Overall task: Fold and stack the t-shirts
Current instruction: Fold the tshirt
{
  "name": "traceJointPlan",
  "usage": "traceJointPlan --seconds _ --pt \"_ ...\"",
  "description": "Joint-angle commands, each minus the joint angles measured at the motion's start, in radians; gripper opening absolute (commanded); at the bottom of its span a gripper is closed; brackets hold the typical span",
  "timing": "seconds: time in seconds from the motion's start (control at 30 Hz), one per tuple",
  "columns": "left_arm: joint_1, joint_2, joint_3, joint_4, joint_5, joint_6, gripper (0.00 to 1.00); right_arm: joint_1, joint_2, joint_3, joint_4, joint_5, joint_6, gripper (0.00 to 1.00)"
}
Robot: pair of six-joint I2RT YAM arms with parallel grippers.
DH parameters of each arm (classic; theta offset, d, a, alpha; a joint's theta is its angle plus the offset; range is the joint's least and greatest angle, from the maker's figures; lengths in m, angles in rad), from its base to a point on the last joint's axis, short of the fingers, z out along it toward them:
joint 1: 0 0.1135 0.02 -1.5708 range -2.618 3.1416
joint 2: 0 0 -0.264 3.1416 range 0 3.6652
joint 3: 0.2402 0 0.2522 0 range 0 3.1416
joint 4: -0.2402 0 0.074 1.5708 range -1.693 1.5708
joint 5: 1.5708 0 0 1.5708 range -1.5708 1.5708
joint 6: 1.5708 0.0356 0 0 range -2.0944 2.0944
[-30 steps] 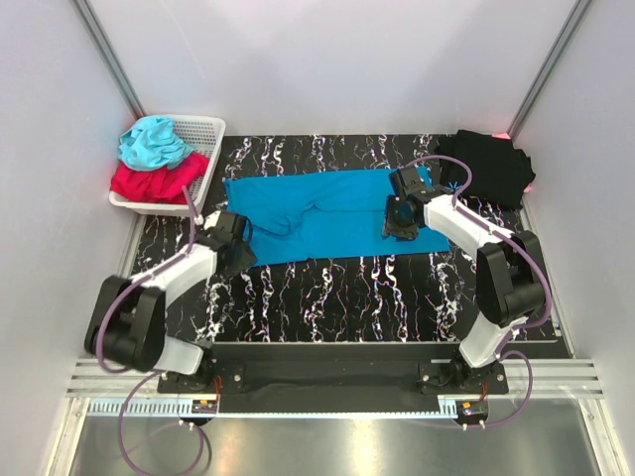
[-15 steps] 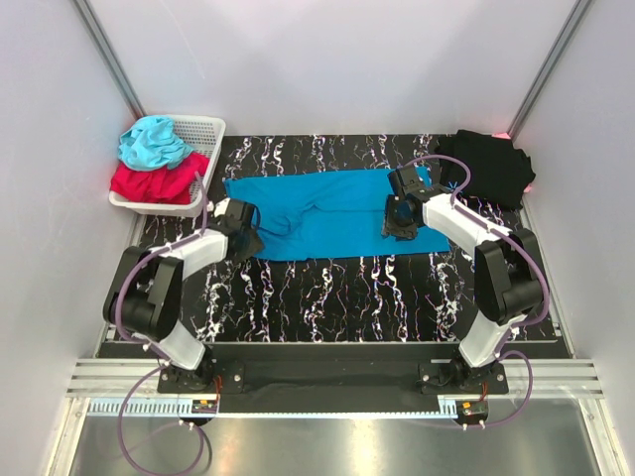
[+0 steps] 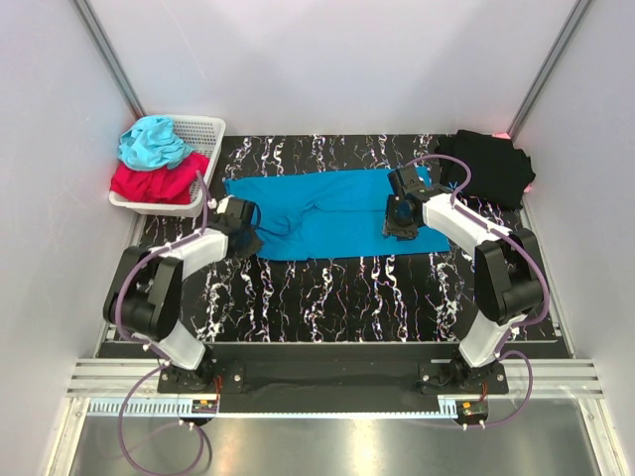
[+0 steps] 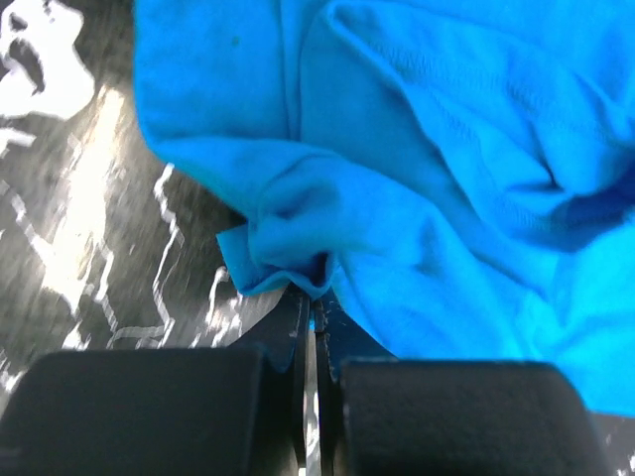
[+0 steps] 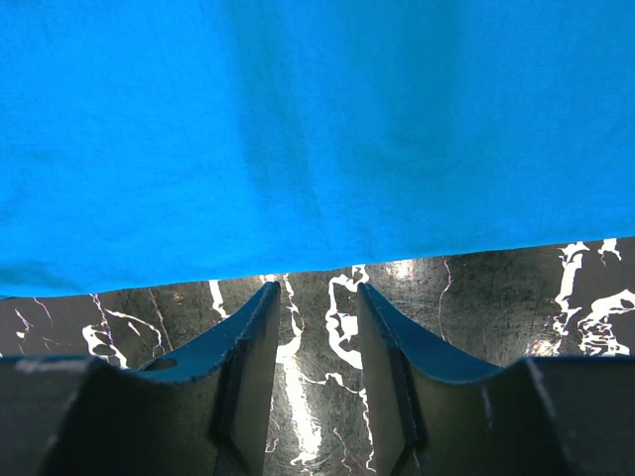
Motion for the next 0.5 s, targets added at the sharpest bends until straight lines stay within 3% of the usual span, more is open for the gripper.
traceJointPlan --seconds 0.0,0.23,0.47 --pt "-0.007 -0.113 -0.011 -0.037 0.016 0.003 0.00 0.009 0.004 0.036 0.000 0.014 -0.001 0.43" --pt "-0.015 -0.319 0.001 -0.204 0.015 -0.020 0.00 0.013 -0.001 0.030 -0.002 0.014 0.010 0.43" --pt "-0.032 -0.395 -0.040 -0.259 0.088 -0.033 0.00 0.011 0.005 0.039 -0.002 0.013 0.011 0.43"
